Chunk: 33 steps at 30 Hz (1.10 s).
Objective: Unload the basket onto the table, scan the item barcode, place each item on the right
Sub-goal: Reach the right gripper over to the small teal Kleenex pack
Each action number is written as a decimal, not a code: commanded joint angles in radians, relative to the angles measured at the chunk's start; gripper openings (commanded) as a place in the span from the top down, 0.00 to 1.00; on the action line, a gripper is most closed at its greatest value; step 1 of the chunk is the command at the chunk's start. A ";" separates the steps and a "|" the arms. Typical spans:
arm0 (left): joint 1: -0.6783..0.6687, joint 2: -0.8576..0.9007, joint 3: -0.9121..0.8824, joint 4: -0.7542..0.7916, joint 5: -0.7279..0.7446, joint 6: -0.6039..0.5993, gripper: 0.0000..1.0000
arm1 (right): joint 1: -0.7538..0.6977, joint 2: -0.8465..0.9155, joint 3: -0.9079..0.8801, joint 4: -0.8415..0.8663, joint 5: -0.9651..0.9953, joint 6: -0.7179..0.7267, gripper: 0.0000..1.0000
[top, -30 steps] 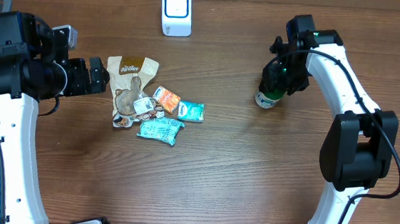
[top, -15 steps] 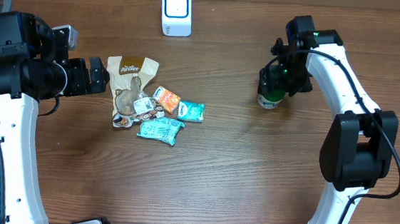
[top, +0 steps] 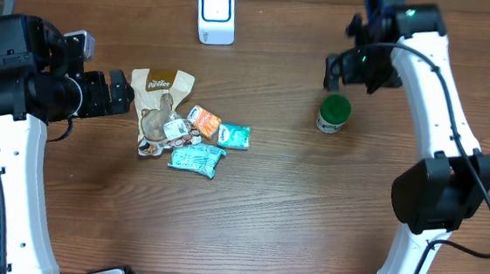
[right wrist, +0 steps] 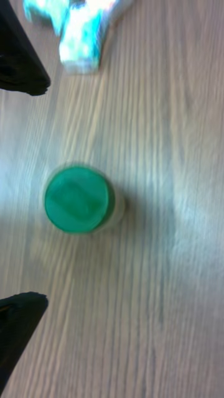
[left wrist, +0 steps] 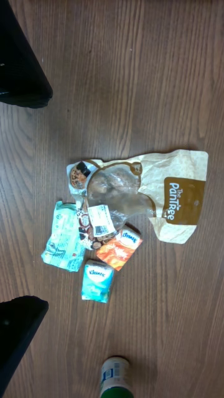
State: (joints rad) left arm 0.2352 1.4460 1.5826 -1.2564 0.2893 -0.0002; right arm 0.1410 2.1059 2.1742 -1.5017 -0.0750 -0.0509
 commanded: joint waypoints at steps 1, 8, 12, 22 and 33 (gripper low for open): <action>-0.006 0.000 0.004 0.001 0.015 -0.007 0.00 | 0.023 -0.019 0.073 -0.027 -0.171 0.063 0.00; -0.006 0.000 0.004 0.001 0.015 -0.007 0.00 | 0.057 -0.017 0.006 -0.013 -0.455 0.063 0.00; -0.006 0.000 0.004 0.001 0.015 -0.007 0.01 | 0.110 -0.017 -0.063 0.006 -0.452 0.064 0.16; -0.006 0.000 0.004 0.001 0.015 -0.007 0.00 | 0.317 -0.016 -0.316 0.316 -0.359 0.325 0.78; -0.006 0.000 0.004 0.001 0.015 -0.007 0.00 | 0.515 -0.016 -0.542 0.754 -0.201 0.522 0.96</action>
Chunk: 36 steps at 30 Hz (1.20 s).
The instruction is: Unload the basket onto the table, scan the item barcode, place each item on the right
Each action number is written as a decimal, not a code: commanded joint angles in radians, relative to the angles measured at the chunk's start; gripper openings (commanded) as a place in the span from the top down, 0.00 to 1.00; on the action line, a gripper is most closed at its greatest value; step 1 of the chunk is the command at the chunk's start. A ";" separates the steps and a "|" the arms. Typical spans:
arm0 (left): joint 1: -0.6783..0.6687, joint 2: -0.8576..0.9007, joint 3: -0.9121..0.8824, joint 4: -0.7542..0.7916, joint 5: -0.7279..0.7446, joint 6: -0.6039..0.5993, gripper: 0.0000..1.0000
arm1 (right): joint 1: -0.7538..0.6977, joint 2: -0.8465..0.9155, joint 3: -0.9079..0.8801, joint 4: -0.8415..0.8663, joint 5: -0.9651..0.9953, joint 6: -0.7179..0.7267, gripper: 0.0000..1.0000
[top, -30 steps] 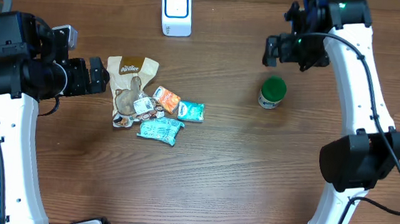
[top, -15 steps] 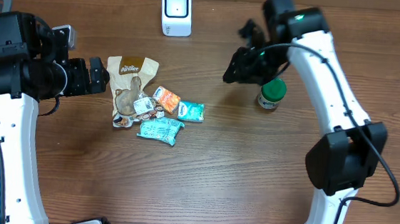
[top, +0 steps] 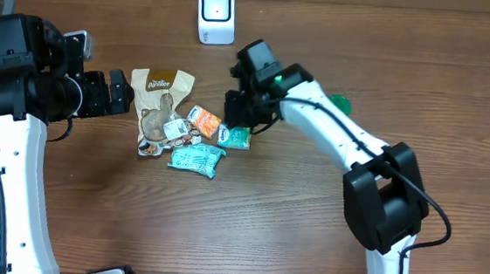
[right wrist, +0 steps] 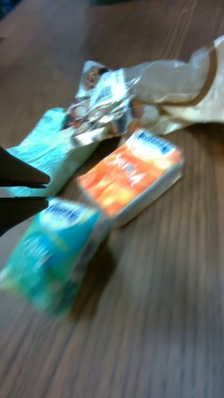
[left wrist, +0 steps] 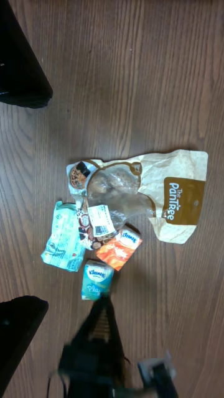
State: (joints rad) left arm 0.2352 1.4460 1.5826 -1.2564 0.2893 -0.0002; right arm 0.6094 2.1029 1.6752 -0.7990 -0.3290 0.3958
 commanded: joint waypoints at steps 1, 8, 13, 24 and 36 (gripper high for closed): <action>-0.006 0.000 0.004 0.001 0.015 -0.007 0.00 | 0.055 -0.013 -0.052 0.067 0.066 0.090 0.96; -0.006 0.000 0.004 0.001 0.015 -0.007 0.00 | 0.101 -0.013 -0.119 0.138 0.183 0.166 0.96; -0.006 0.000 0.004 0.001 0.015 -0.007 0.00 | 0.100 -0.013 -0.121 0.096 0.183 0.166 0.95; -0.006 0.000 0.004 0.001 0.015 -0.007 0.00 | 0.100 -0.013 -0.121 0.006 0.291 0.165 0.84; -0.006 0.000 0.004 0.001 0.015 -0.007 0.01 | 0.059 -0.013 -0.125 -0.027 0.425 -0.082 0.84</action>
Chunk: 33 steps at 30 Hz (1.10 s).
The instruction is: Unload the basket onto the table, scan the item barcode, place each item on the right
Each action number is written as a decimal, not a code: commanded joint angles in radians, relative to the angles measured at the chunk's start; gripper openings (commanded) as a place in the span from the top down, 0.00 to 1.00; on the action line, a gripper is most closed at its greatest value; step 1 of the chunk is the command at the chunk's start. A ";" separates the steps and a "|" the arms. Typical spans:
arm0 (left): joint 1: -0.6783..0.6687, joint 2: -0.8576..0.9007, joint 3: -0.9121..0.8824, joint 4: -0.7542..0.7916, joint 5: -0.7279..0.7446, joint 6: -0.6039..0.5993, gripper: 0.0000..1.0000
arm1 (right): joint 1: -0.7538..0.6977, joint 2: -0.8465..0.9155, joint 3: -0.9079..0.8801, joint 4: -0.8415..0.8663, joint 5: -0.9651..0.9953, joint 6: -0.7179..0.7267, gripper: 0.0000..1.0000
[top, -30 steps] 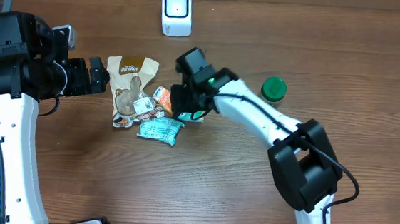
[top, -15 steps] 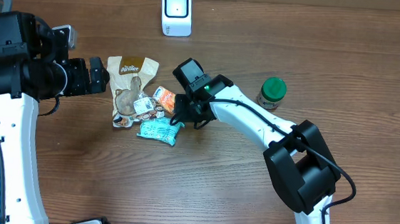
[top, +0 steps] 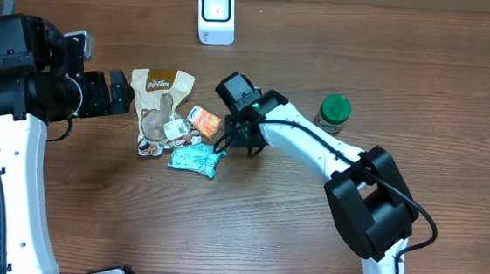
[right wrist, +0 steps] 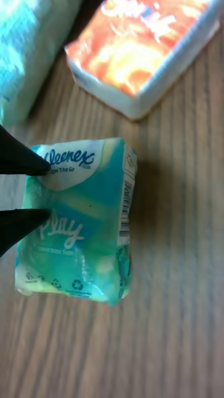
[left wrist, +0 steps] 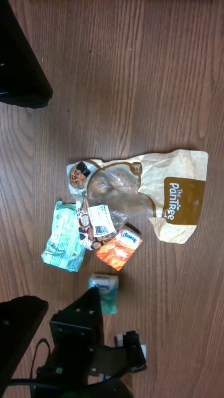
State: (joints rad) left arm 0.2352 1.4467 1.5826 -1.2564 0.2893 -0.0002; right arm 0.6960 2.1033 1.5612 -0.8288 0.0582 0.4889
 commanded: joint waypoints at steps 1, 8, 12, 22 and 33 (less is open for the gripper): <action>-0.006 0.000 0.004 0.001 0.015 -0.007 0.00 | -0.038 -0.014 -0.011 -0.002 0.037 -0.232 0.83; -0.006 0.000 0.004 0.001 0.015 -0.007 0.00 | -0.090 -0.047 0.083 -0.077 -0.087 -0.391 0.89; -0.006 0.000 0.004 0.001 0.015 -0.007 0.00 | -0.126 -0.073 0.152 -0.090 -0.068 -0.284 0.89; -0.006 0.000 0.004 0.001 0.015 -0.007 0.00 | -0.223 0.021 0.153 -0.105 -0.022 -0.032 0.94; -0.006 0.000 0.004 0.001 0.015 -0.007 0.00 | -0.216 0.119 0.153 -0.039 -0.178 -0.257 0.93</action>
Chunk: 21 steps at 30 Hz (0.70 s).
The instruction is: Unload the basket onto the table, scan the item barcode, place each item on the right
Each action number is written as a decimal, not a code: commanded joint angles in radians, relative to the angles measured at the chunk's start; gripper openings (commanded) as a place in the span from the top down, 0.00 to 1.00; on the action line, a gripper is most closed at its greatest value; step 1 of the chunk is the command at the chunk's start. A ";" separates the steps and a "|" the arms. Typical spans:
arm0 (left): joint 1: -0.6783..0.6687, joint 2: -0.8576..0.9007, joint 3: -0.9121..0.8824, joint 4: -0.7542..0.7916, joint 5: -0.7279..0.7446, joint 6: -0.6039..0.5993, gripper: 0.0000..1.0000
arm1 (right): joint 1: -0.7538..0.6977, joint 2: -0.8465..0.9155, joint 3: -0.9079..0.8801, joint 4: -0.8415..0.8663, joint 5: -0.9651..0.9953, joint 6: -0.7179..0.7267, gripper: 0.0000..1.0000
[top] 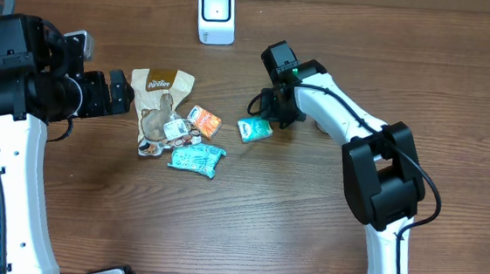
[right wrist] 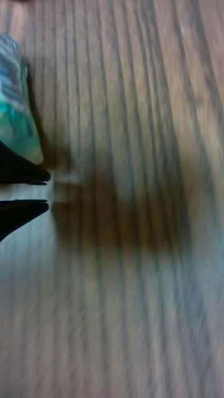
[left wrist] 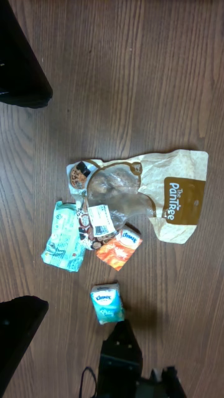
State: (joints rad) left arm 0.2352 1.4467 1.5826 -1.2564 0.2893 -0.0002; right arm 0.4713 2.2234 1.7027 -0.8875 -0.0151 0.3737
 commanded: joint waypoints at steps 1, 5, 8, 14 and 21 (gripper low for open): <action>-0.006 0.000 0.004 0.001 0.015 -0.007 0.01 | 0.011 -0.001 0.011 0.030 -0.149 -0.205 0.93; -0.006 0.000 0.004 0.001 0.015 -0.007 0.00 | 0.023 -0.001 0.012 0.056 -0.272 -0.375 0.92; -0.006 0.000 0.004 0.001 0.015 -0.007 0.00 | 0.025 -0.002 0.016 0.057 -0.360 -0.438 0.92; -0.006 0.000 0.004 0.001 0.015 -0.007 0.00 | 0.019 -0.003 0.084 0.004 -0.444 -0.459 0.90; -0.006 0.000 0.004 0.001 0.015 -0.007 0.01 | 0.020 -0.023 0.257 -0.204 -0.504 -0.414 0.86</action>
State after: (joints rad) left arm 0.2352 1.4467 1.5826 -1.2564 0.2893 -0.0002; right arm 0.4915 2.2250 1.8866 -1.0622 -0.4587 -0.0586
